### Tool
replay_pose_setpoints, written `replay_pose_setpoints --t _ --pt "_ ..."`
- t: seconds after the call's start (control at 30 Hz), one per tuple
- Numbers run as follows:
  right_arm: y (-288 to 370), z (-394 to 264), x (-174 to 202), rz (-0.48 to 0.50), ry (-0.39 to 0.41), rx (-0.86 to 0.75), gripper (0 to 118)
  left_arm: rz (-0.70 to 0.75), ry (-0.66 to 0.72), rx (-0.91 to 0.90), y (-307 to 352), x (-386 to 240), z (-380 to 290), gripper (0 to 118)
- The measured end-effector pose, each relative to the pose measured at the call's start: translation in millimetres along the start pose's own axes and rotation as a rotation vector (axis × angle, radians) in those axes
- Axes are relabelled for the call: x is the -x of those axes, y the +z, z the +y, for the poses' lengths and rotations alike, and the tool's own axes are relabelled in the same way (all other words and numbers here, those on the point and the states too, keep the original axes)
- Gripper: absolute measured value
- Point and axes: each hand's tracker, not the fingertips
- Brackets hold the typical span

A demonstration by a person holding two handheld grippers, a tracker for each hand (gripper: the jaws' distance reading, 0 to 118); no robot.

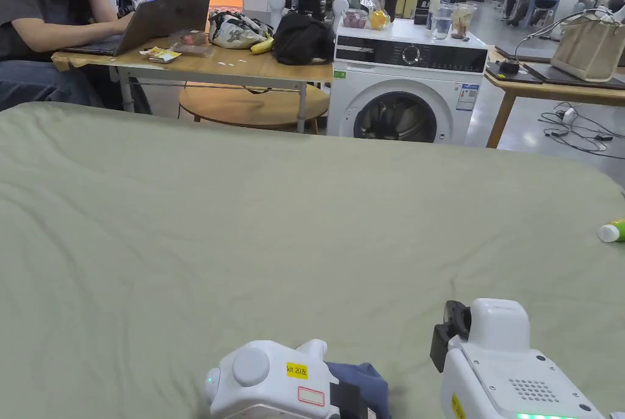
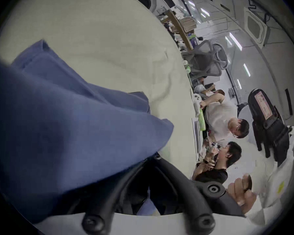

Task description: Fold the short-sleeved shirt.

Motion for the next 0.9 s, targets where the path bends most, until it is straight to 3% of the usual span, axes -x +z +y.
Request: replay_pose_setpoints --t 0.17,0.3,0.57,0.73,0.9 --pt "-1.9 2.2 -2.8 -0.007 -0.006 0.001 0 0.021 -0.057 -0.005 23.9 -16.0 6.7 0" --pt "-4.5 8.5 1.7 -0.013 0.000 -0.020 0 0.033 -0.174 -0.155 72.5 -27.7 13.2 0" --pt "-15.2 21.7 19.0 -0.032 0.023 -0.095 0 0.446 -0.588 -0.700 168.4 -53.0 -3.8 0" --pt "-21.0 30.8 29.7 -0.035 0.013 -0.150 0 0.602 -0.648 -1.011 199.3 -52.5 -19.6 0" --pt "-21.3 37.8 37.6 -0.037 0.008 -0.203 0 0.701 -0.600 -1.204 216.0 -43.3 -24.1 0"
